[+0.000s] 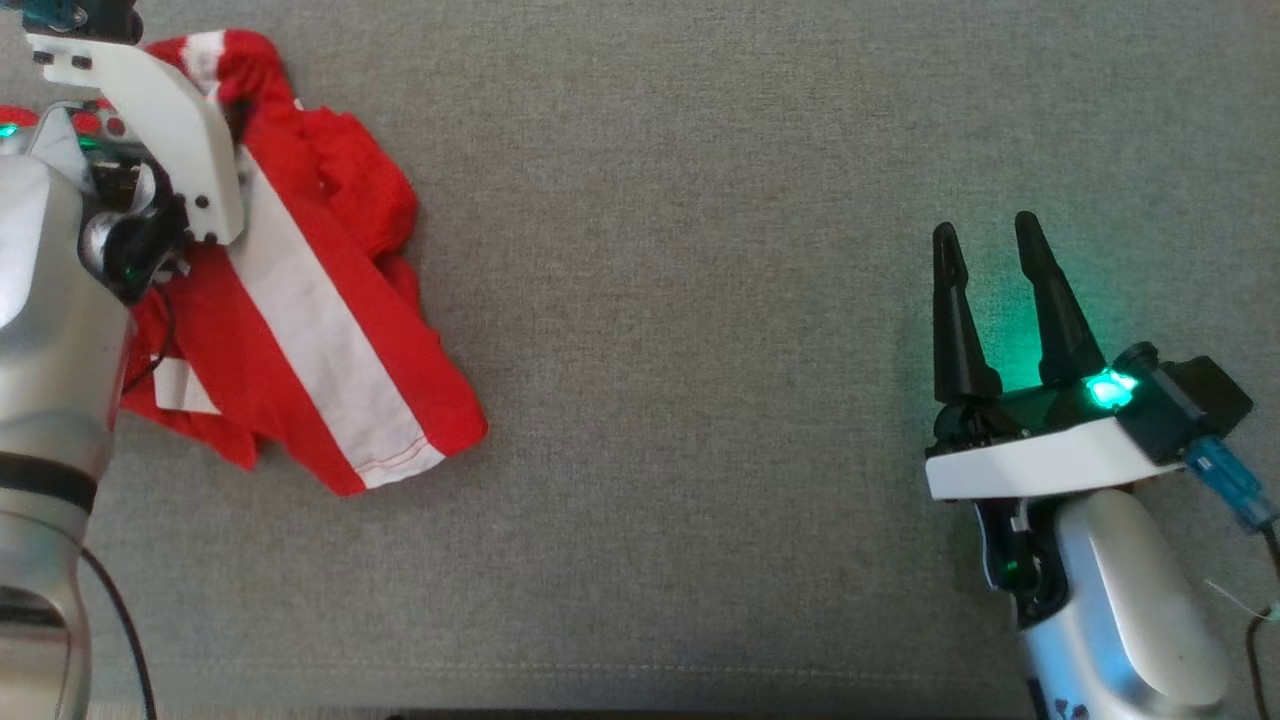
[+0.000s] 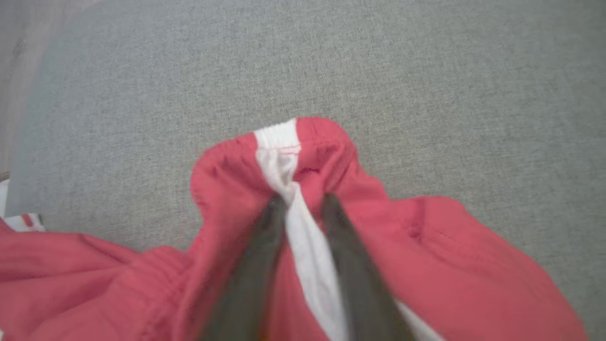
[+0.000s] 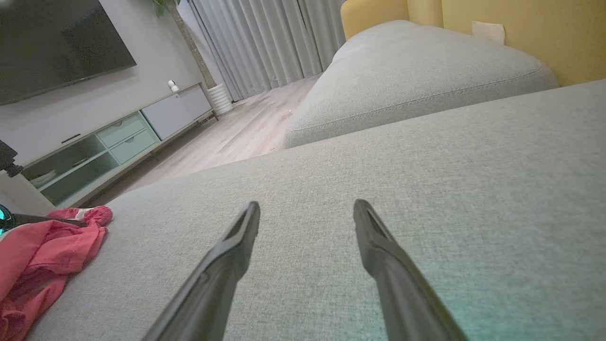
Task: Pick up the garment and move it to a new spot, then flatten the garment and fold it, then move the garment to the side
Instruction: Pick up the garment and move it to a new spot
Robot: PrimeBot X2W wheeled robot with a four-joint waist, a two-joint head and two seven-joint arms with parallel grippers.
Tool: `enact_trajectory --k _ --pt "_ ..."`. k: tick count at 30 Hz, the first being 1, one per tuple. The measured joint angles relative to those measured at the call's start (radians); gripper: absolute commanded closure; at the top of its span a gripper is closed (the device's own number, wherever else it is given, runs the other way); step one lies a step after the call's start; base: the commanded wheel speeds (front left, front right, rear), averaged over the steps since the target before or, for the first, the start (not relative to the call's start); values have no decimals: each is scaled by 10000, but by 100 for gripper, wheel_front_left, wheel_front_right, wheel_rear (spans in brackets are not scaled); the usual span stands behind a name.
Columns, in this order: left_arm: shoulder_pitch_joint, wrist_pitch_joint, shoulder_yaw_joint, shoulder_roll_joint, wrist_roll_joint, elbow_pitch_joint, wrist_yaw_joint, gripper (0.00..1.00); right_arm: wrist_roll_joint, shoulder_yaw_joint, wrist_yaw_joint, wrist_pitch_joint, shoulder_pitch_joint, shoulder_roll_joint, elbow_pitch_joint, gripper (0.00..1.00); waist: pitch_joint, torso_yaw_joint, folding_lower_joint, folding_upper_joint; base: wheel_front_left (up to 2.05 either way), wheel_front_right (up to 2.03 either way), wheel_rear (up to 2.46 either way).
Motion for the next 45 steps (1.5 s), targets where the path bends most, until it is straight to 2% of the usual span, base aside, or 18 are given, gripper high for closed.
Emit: enact_trajectory --k 5,14,23,33,39,45 --pt "-7 -932 -182 36 -366 -29 0 100 13 19 0 -2 0 0 13 0 -83 30 0 0 0 0 0" --pt "-736 -3714 -115 81 -531 -539 0 100 249 88 0 -2 12 0 178 0 -709 80 0 0 0 0 0" --pt "-788 -5045 -142 12 -627 -1168 0 100 525 117 0 -2 88 0 313 0 -1442 116 0 0 0 0 0" --pt "-572 -5267 -384 -477 -715 -2732 61 100 823 228 0 -2 384 2 387 0 -2268 -306 0 0 0 0 0" --pt "-8 -4836 -746 -803 -742 -3883 326 100 1049 433 0 -2 477 2 370 0 -2519 -1037 0 0 0 0 0" --pt "109 -4441 -872 -1135 -1003 -4663 604 100 1352 663 0 -2 477 4 219 0 -2671 -2065 -1 1 0 0 0"
